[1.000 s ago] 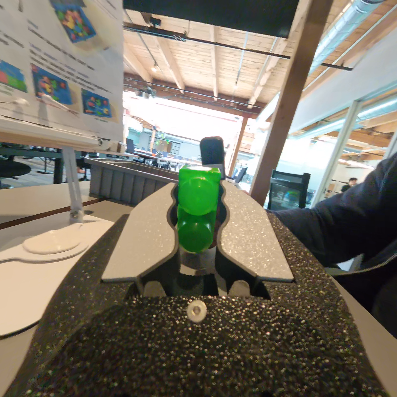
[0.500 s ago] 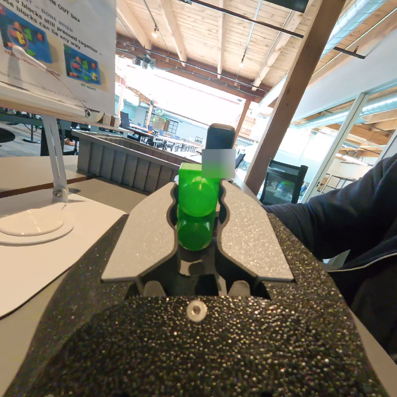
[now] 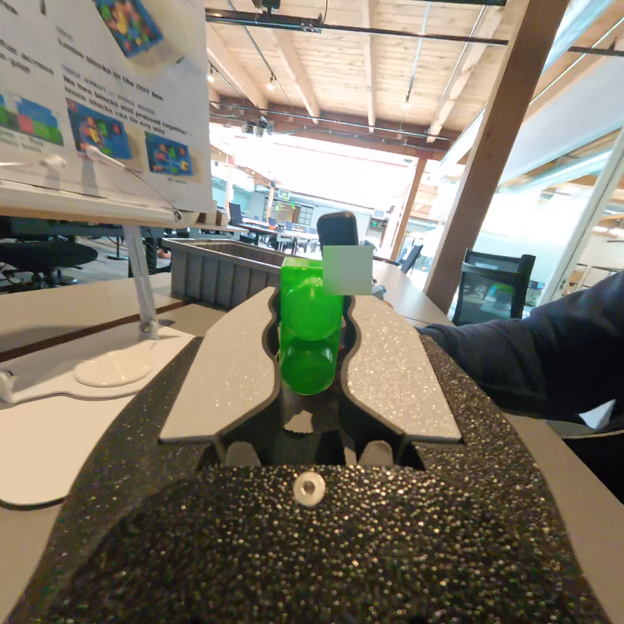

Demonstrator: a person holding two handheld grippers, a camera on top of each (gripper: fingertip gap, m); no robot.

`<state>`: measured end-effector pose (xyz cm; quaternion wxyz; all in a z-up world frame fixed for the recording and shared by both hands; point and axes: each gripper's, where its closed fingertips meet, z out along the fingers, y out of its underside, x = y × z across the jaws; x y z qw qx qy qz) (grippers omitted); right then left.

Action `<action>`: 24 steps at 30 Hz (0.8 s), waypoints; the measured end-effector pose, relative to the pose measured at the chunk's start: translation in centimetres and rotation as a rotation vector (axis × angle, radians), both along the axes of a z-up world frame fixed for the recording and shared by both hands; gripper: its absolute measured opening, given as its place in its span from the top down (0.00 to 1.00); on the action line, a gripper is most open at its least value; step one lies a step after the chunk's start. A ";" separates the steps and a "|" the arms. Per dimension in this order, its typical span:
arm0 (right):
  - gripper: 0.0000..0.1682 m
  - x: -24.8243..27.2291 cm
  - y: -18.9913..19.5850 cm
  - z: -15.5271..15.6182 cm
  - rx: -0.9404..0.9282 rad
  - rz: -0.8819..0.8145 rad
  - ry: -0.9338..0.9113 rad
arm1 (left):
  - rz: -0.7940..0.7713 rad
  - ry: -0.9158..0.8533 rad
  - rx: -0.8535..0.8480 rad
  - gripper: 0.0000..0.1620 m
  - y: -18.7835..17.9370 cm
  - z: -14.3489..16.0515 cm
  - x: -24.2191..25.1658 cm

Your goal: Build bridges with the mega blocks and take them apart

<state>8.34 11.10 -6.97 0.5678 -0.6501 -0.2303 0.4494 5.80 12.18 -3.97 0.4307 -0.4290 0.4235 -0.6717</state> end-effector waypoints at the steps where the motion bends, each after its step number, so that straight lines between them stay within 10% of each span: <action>1: 0.79 0.4 0.1 0.1 0.009 -0.012 0.000 | 0.010 -0.013 -0.007 0.79 0.3 0.3 -0.3; 8: 0.79 0.9 0.5 -0.4 0.076 -0.076 -0.078 | 0.219 -0.009 0.072 0.79 3.4 1.7 -2.1; 18: 0.79 -0.5 0.5 -1.8 0.063 -0.044 -0.183 | 0.917 0.126 0.425 0.79 9.3 11.3 -14.6; 24: 0.79 -0.5 0.4 -1.8 0.058 -0.038 -0.186 | 1.156 0.449 0.327 0.78 15.1 8.6 -21.4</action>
